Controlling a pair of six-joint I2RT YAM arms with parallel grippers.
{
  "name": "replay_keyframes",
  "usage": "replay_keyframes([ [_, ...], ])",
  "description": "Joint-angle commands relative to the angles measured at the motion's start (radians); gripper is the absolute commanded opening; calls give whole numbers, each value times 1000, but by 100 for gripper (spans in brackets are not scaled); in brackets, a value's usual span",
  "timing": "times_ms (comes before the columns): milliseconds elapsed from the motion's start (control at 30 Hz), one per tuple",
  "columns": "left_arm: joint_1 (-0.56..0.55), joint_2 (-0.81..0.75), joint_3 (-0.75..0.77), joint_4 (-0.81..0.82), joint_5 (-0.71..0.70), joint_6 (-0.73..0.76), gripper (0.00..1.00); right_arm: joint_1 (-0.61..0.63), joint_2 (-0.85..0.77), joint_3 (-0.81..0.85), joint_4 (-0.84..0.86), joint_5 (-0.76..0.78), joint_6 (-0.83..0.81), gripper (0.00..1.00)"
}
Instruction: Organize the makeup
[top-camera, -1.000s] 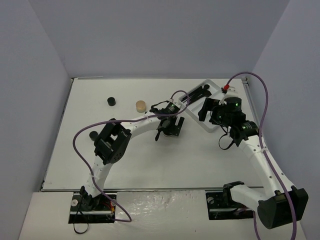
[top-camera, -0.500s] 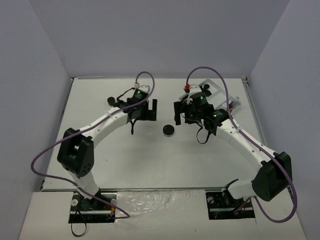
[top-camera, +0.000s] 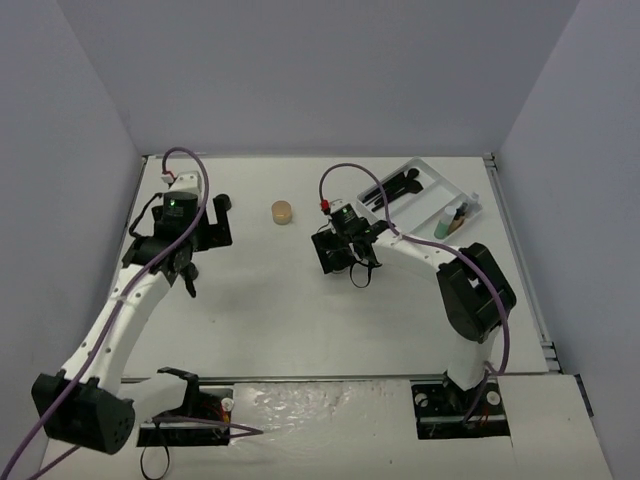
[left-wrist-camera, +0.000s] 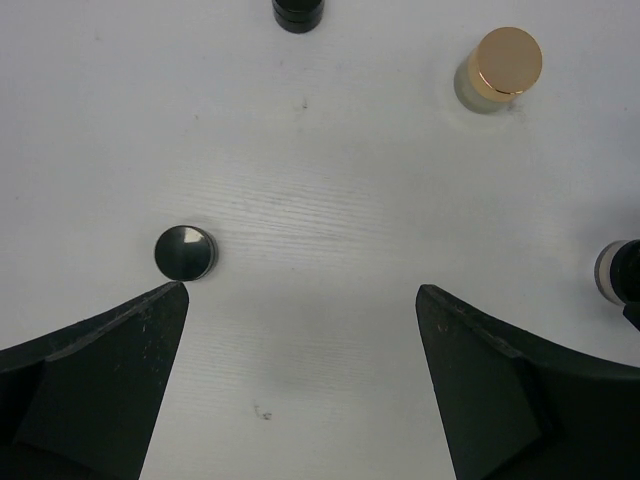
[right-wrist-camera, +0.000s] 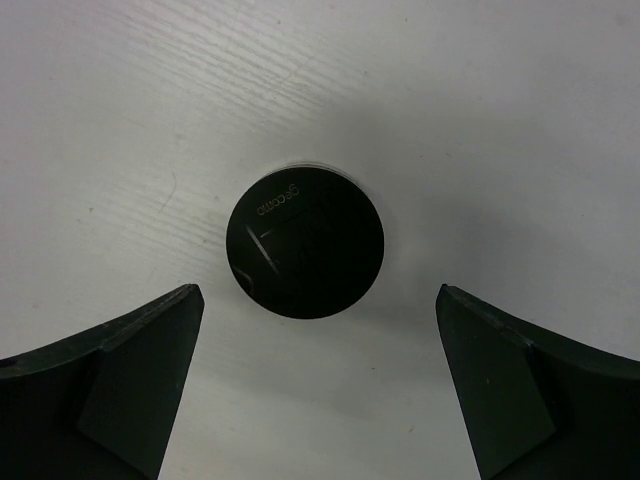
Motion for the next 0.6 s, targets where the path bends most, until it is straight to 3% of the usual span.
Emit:
replay_keyframes([
  [0,18,-141,-76,6,-57,60,97,2,47,60,80,44,7,99],
  [300,18,-168,-184,72,-21,34,97,1,117,68,120,43,11,84],
  [500,18,-146,-207,103,-23,39,97,2,117,68,122,45,14,68],
  [567,18,-133,-202,106,-23,42,97,1,111,68,121,54,14,57],
])
